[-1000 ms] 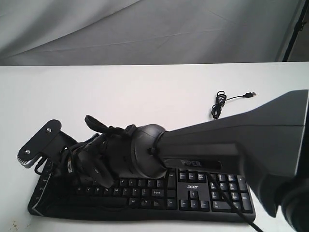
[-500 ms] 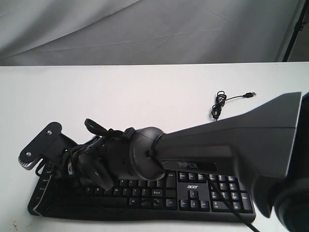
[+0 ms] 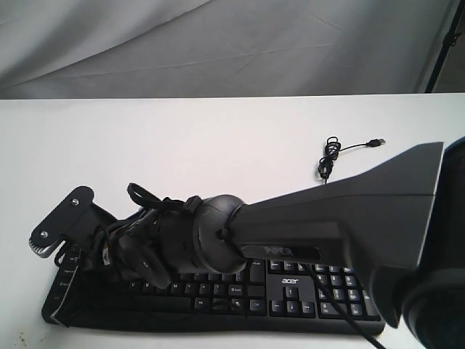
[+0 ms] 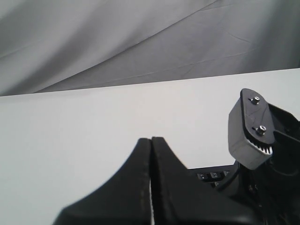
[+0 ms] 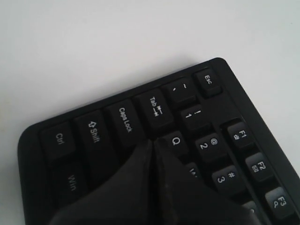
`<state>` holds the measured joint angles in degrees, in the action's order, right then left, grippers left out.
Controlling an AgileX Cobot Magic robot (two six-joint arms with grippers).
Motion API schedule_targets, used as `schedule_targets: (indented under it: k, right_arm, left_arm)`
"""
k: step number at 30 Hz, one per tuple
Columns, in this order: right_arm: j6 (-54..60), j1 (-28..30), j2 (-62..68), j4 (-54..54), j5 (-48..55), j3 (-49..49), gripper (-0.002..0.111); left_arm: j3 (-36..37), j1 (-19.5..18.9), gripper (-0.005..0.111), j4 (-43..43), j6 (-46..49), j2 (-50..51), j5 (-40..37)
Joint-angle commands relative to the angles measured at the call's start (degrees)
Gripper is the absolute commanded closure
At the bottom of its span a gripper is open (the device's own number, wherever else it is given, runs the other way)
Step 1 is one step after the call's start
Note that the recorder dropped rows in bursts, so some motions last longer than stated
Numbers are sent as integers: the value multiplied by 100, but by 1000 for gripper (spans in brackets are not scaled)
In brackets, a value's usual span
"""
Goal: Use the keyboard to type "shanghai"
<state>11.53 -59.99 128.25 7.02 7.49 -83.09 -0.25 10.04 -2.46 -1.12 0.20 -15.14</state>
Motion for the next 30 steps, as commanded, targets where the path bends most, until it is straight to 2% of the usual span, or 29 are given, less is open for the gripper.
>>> schedule_targets:
  k: [1,30]
  right_arm:
    - [18,-2,13,-42,7,-35,108]
    - [18,-2,-134,-196,64,-35,108]
  left_arm:
    - [25,20,107,-4,-16,-20,16]
    - [25,20,107,-4,-16,-20,16]
